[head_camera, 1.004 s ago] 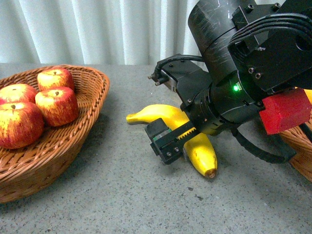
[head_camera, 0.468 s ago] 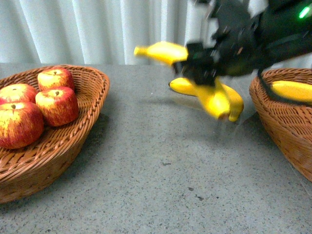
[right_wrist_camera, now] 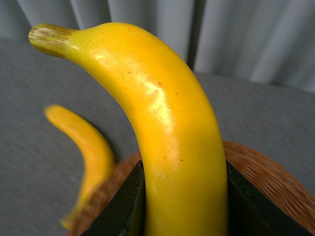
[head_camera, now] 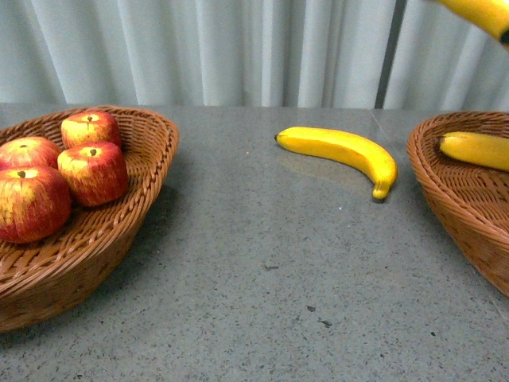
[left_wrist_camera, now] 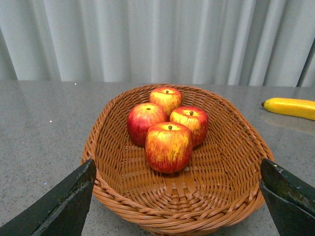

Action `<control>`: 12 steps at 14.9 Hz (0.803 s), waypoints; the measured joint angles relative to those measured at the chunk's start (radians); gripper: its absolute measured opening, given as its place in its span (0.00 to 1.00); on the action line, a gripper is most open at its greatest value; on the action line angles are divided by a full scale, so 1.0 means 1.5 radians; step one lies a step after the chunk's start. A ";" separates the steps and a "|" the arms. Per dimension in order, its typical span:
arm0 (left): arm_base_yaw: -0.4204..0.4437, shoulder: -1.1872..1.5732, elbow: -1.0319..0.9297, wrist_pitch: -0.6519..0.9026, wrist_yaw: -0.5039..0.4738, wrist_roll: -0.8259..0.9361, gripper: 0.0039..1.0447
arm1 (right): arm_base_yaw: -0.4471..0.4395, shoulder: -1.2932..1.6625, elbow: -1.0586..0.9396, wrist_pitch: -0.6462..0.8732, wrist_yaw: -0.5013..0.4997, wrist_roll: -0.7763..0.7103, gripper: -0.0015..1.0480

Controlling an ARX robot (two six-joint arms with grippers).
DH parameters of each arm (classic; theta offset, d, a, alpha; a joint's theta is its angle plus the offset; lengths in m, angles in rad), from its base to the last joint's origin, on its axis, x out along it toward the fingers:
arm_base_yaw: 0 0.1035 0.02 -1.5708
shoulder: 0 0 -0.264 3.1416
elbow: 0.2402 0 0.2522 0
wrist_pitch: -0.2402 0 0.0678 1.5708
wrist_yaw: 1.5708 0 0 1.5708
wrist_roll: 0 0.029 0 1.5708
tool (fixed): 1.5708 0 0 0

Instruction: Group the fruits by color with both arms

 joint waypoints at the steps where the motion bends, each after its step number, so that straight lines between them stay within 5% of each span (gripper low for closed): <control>1: 0.000 0.000 0.000 0.000 0.000 0.000 0.94 | -0.012 0.000 -0.012 0.001 0.000 -0.016 0.34; 5: 0.000 0.000 0.000 0.000 0.000 0.000 0.94 | -0.083 -0.008 -0.073 -0.047 -0.021 -0.130 0.34; 11: 0.000 0.000 0.000 0.000 0.000 0.000 0.94 | -0.019 -0.082 -0.047 -0.084 -0.055 -0.218 0.95; 12: 0.000 0.000 0.000 0.000 0.000 0.000 0.94 | 0.009 -0.062 -0.015 -0.082 -0.056 -0.207 0.93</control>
